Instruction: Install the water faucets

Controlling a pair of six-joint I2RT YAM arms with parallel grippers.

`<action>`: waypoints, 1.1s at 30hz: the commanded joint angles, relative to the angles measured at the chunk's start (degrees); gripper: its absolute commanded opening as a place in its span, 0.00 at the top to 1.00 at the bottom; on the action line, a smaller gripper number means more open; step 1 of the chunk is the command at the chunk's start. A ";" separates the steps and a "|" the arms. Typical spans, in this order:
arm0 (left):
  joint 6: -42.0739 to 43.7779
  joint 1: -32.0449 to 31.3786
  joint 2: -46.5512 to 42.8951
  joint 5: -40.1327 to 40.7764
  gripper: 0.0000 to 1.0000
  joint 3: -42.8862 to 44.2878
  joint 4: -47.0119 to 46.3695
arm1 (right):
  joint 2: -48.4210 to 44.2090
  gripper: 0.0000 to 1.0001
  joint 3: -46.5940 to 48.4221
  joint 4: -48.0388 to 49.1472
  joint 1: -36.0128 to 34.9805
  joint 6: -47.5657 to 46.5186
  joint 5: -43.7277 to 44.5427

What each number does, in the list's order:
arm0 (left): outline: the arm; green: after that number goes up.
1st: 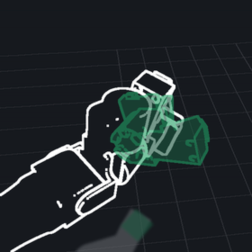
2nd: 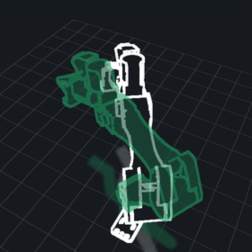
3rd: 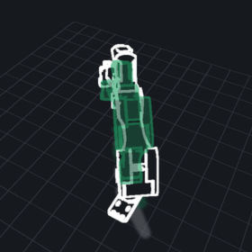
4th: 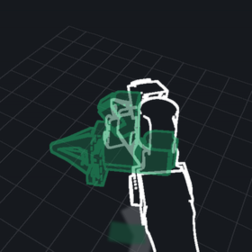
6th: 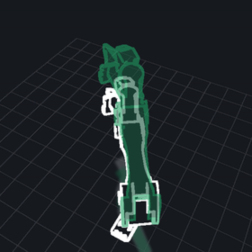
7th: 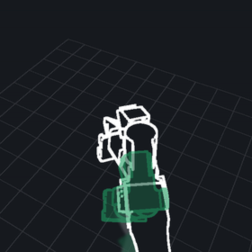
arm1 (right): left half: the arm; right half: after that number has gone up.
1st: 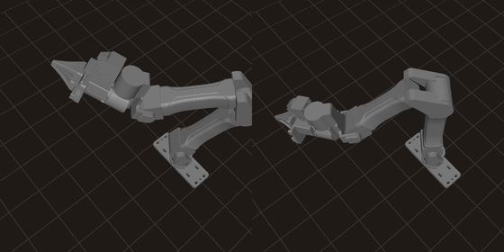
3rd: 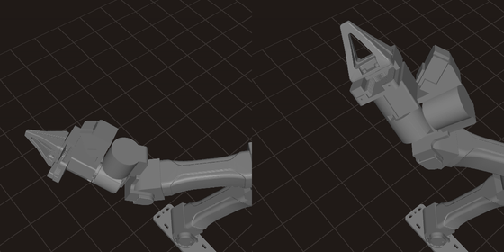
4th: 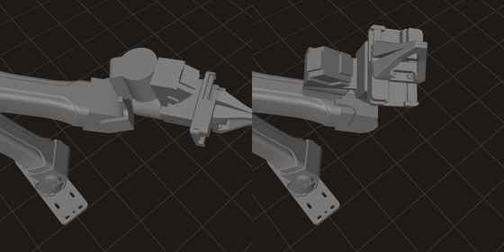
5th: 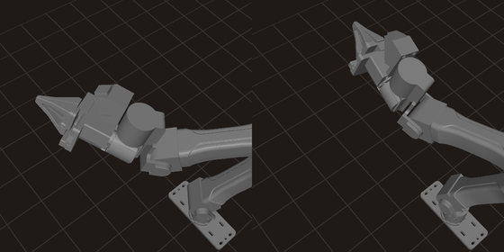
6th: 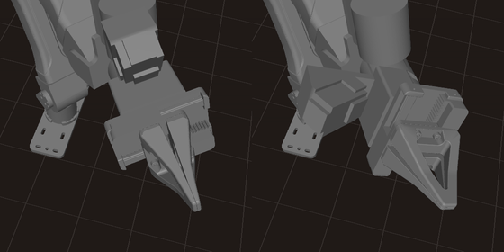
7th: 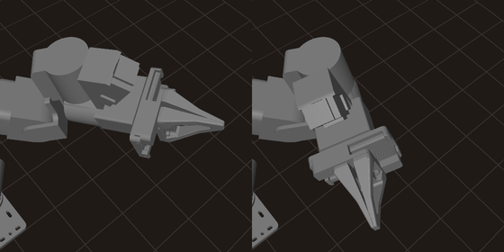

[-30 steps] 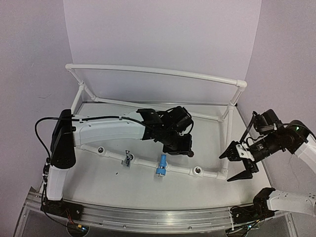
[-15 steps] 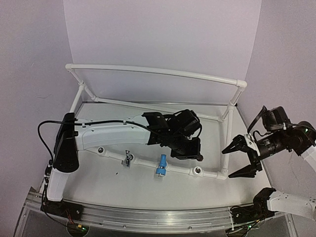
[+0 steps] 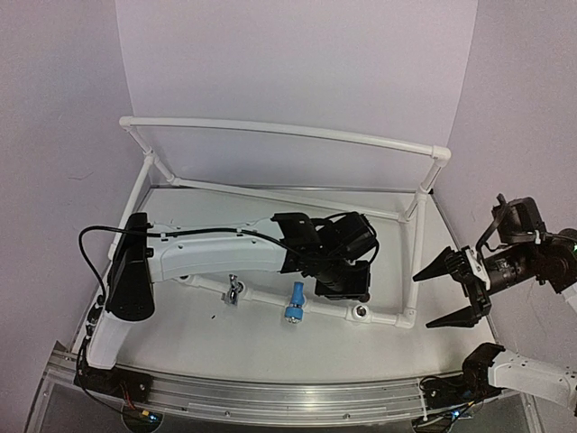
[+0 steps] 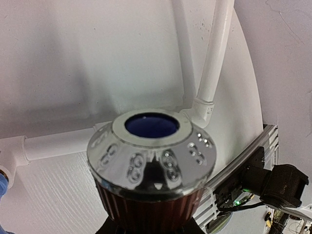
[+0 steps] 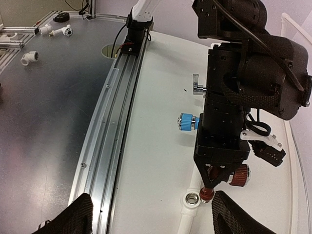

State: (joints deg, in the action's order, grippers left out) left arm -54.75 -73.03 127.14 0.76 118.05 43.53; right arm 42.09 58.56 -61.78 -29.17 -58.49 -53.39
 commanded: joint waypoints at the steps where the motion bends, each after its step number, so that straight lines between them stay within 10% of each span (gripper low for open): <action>1: -0.84 -0.51 0.25 2.77 1.00 2.89 1.15 | 1.73 0.21 3.27 -1.53 0.27 -3.62 0.51; 33: -7.94 -2.80 8.17 5.93 1.00 15.79 12.91 | 5.10 0.02 4.47 26.05 2.64 42.36 6.16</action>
State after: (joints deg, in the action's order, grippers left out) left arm -61.68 -75.27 133.19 4.03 128.26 52.77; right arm 46.74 61.19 -42.82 -27.25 -26.06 -52.94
